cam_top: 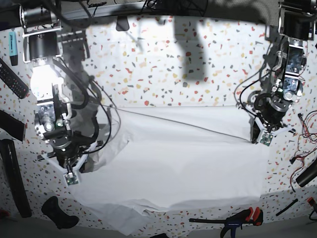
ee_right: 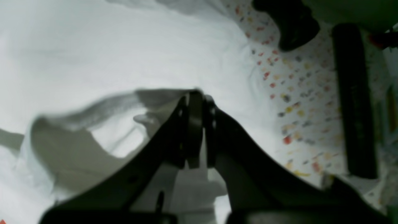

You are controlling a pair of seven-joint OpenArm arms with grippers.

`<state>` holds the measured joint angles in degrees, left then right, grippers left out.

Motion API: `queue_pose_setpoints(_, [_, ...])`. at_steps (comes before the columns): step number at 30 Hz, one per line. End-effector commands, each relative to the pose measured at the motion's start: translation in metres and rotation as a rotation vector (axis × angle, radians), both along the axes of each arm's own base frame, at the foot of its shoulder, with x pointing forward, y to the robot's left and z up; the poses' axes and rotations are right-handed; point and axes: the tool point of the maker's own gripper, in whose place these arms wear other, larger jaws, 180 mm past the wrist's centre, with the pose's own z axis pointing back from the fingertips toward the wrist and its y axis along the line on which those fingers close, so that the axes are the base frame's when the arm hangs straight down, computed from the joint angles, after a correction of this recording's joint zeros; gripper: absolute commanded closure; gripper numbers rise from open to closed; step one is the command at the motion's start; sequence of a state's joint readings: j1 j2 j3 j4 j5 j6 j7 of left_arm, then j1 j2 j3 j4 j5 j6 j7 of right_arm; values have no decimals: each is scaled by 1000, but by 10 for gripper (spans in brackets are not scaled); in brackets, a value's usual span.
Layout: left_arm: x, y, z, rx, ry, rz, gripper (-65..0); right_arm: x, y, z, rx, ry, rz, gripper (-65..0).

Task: Fold the T-shirt properly
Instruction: 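Lift the hem with both grippers and pull it toward the collar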

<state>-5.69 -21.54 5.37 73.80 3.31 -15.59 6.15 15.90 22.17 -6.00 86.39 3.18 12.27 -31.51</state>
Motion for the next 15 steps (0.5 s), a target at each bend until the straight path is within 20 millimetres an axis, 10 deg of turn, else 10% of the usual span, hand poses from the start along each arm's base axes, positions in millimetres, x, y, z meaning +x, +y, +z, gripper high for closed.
queue_pose_setpoints(1, [10,5,19,1,-59,7,0,10,5,19,1,-59,32,0])
queue_pose_setpoints(15, [9,7,16,53,-53,-2,0,52,25,24,72,-63,31,0])
